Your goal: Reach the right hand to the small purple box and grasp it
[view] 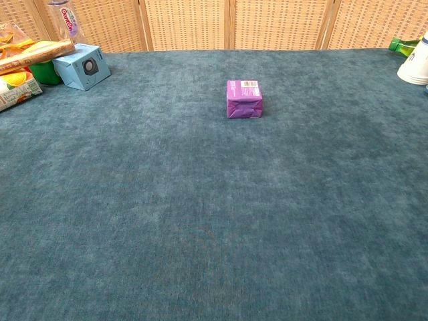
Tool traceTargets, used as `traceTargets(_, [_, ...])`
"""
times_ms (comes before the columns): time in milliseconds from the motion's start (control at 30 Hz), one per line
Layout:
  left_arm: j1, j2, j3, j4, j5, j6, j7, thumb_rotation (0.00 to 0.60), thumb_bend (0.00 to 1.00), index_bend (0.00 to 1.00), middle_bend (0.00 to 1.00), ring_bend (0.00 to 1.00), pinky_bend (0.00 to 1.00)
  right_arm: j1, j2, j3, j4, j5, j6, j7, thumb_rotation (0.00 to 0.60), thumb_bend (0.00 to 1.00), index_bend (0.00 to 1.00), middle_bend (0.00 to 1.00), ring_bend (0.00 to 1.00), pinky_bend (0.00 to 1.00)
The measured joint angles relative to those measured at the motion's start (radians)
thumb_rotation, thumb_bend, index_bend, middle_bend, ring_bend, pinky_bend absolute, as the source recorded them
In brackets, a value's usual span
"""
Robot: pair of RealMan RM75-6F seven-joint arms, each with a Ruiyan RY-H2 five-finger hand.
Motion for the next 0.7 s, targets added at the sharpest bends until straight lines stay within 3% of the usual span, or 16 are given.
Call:
traceTargets(433, [-0.005,0.003,0.000,0.006,-0.014,-0.010,-0.016,0.600,0.09,0.07,0.00,0.00,0.00,0.022,-0.007,0.022,-0.029,-0.014,-0.025,-0.026,0.600,0.00,0.01,0.00,0.00,0.00])
traceTargets(700, [-0.010,-0.001,-0.004,0.005,-0.032,-0.020,-0.008,0.600,0.09,0.08,0.00,0.00,0.00,0.120,-0.018,0.052,-0.118,-0.012,-0.159,-0.113,0.600,0.00,0.00,0.00,0.00,0.00])
